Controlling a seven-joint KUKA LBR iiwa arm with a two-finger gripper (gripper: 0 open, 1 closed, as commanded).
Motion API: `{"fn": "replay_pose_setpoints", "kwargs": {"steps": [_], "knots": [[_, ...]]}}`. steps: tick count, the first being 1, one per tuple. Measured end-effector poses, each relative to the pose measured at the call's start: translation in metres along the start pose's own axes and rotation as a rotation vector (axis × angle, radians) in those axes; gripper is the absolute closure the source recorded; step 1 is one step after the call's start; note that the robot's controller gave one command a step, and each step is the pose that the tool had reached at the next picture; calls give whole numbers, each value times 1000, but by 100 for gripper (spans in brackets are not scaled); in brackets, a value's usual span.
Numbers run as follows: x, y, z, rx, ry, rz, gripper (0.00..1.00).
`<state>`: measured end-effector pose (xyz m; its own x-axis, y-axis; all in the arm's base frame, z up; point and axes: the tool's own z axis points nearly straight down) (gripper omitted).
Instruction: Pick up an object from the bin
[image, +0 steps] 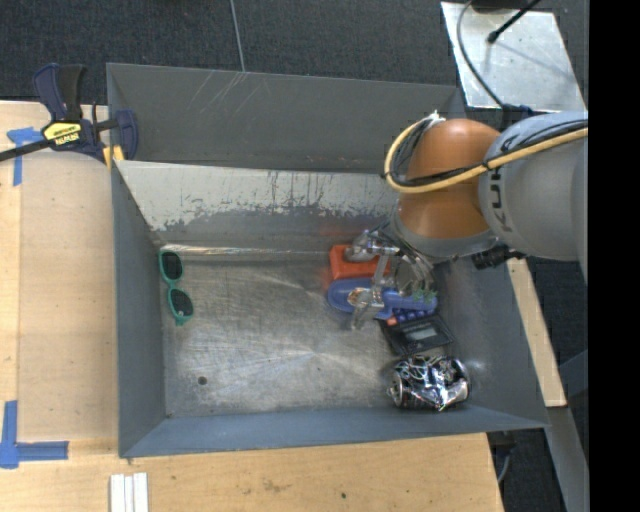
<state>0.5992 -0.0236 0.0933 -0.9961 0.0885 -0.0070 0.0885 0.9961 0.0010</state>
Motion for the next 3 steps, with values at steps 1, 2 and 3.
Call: {"fn": "replay_pose_setpoints", "kwargs": {"steps": [1, 2, 3], "knots": [[0, -2, 4, -1, -4, 18, 0], [-3, -4, 11, -4, -8, 43, 0], [-3, -7, 12, -6, -18, 15, 0]]}}
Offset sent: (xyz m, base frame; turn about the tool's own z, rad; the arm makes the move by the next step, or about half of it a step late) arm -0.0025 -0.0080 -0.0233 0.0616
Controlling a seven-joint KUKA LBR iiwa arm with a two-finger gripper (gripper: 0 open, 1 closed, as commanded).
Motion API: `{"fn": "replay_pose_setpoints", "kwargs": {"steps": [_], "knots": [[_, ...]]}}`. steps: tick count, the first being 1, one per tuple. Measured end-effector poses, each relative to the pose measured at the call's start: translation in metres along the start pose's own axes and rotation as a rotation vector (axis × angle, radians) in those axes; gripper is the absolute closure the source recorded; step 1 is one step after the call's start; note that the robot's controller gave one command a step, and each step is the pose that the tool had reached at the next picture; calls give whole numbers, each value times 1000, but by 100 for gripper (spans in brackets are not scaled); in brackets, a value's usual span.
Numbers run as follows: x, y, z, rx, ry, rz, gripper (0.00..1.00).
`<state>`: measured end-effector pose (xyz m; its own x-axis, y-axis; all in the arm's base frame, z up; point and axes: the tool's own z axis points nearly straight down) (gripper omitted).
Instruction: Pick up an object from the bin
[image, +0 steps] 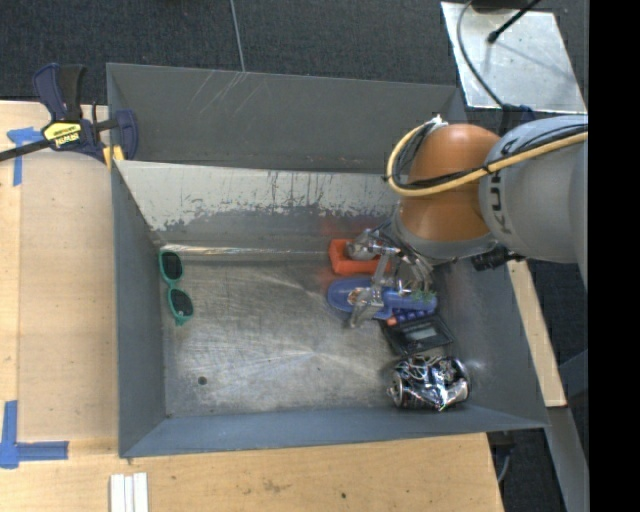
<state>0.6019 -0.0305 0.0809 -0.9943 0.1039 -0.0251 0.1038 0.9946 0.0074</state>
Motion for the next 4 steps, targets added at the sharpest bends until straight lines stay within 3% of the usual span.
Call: {"fn": "replay_pose_setpoints", "kwargs": {"steps": [1, 3, 4], "knots": [[-1, -5, -1, -3, -13, 63, 100], [0, -5, -6, -1, -5, 65, 100], [4, -7, -23, 5, 19, 65, 100]]}}
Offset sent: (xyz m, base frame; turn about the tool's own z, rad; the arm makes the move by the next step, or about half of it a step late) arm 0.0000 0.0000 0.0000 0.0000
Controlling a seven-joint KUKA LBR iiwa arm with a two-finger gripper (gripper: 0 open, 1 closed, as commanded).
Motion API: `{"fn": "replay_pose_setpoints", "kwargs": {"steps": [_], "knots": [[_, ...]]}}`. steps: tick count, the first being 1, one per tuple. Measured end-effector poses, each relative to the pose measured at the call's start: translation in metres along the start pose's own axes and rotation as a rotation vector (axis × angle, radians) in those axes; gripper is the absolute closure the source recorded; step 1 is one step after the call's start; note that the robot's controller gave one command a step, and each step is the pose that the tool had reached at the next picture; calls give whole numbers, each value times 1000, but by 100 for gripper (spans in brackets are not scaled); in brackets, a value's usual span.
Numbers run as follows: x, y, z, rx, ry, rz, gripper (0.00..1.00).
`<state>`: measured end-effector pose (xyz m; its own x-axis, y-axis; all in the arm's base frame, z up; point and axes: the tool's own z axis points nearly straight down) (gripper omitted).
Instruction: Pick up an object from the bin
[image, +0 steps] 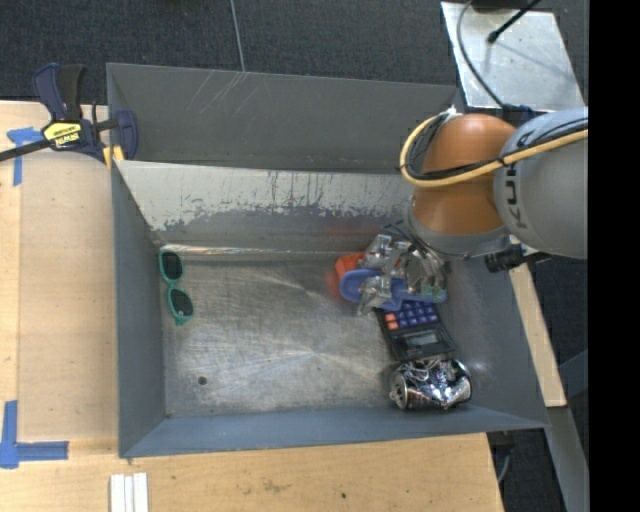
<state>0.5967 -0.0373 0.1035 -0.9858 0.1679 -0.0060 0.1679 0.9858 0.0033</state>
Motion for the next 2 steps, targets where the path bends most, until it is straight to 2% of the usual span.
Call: {"fn": "replay_pose_setpoints", "kwargs": {"steps": [2], "knots": [[0, -2, -40, 2, 4, 2, 100]]}}
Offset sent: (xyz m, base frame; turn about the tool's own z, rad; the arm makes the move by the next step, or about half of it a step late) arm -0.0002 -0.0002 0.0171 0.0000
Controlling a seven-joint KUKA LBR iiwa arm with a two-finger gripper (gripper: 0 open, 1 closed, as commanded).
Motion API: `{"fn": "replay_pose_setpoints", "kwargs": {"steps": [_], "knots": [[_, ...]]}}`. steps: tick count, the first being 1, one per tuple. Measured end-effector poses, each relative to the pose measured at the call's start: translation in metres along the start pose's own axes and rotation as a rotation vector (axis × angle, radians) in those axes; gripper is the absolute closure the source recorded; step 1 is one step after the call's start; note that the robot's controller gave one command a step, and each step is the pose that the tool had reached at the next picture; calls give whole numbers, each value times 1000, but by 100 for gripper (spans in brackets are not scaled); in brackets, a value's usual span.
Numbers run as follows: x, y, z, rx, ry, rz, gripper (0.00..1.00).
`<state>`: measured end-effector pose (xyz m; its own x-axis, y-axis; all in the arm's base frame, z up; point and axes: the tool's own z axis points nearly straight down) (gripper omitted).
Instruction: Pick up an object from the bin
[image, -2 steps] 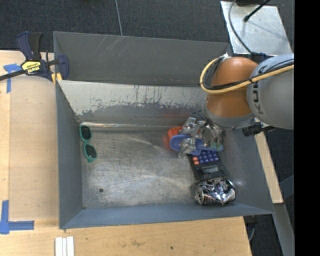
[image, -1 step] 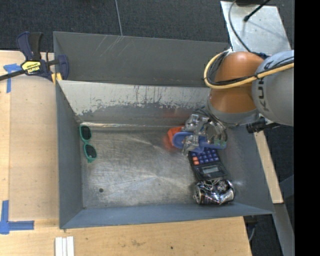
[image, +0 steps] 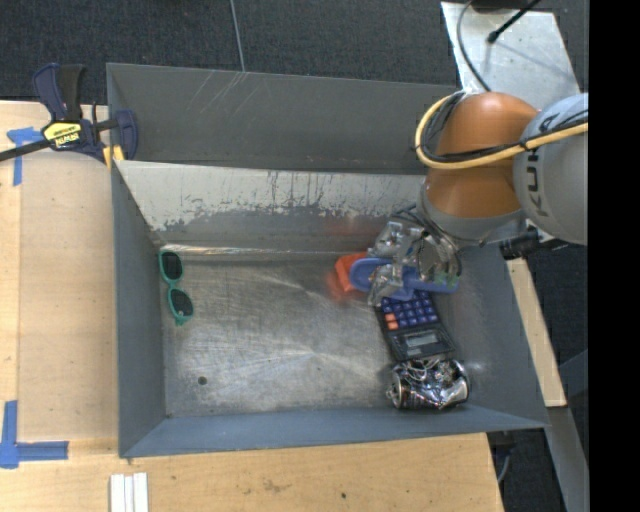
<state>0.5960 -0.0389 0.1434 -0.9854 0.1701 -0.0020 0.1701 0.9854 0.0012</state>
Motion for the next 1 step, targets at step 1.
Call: {"fn": "replay_pose_setpoints", "kwargs": {"steps": [1], "knots": [[-1, 0, -17, 0, -2, 0, 100]]}}
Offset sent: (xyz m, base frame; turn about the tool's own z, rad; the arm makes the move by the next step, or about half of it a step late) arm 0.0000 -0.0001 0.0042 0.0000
